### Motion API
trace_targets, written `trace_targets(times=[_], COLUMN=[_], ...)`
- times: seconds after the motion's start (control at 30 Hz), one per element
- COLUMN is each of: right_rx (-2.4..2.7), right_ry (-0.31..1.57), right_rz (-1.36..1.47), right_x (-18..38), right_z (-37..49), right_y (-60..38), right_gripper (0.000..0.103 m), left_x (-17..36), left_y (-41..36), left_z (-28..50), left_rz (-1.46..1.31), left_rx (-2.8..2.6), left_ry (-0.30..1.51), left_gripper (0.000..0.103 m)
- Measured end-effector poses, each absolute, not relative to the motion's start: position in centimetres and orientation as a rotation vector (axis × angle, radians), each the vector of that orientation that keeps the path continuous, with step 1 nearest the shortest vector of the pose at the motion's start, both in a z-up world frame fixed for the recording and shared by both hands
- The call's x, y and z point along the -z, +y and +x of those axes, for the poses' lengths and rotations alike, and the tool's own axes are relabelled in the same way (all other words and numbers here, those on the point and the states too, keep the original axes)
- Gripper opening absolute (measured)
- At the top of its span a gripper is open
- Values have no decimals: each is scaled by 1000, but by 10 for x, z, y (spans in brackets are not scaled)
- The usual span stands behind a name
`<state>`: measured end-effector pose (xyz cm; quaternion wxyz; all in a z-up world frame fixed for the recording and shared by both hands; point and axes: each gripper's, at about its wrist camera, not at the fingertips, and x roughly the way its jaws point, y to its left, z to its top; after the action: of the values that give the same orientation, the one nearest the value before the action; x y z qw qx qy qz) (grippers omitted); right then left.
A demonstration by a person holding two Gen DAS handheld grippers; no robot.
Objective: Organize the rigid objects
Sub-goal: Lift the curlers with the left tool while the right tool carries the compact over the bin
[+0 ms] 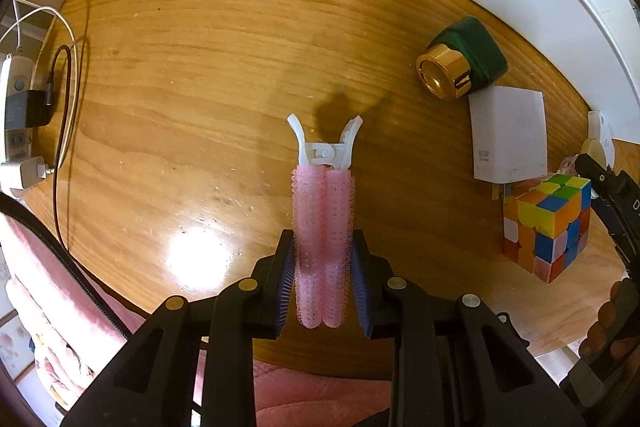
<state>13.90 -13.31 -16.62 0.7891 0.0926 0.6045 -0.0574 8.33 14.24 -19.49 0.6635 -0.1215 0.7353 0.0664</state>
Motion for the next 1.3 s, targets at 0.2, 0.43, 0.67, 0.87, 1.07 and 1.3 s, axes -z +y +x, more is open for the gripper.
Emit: trace_targets(times=[0.2,0.43,0.67,0.87,1.07,1.3], right_rx=[123,92,38,19,16,19], right_ry=[1280,1275,1285,1251,1218,1194], right_rz=[215,231,263,253,236,202], right_x=[160,158,154,142,144,151], right_z=[128,118,109,105,114,131], right_y=[-133,-150,-163,-172,-173,-161], right_gripper=[47,25,20,38,51,59], left_x=[191,181,179,176,178,179], left_y=[137,114,104,96,106,130], left_z=[87,78,70,62,49,35], left_rz=[-257,-246,-263,-270,-284,-315], left_rx=[-142,-137,-145,-146,-175,-231], left_ry=[1654,1645,1633,1626,1617,1619], left_gripper=[28,28,28,28,28,28])
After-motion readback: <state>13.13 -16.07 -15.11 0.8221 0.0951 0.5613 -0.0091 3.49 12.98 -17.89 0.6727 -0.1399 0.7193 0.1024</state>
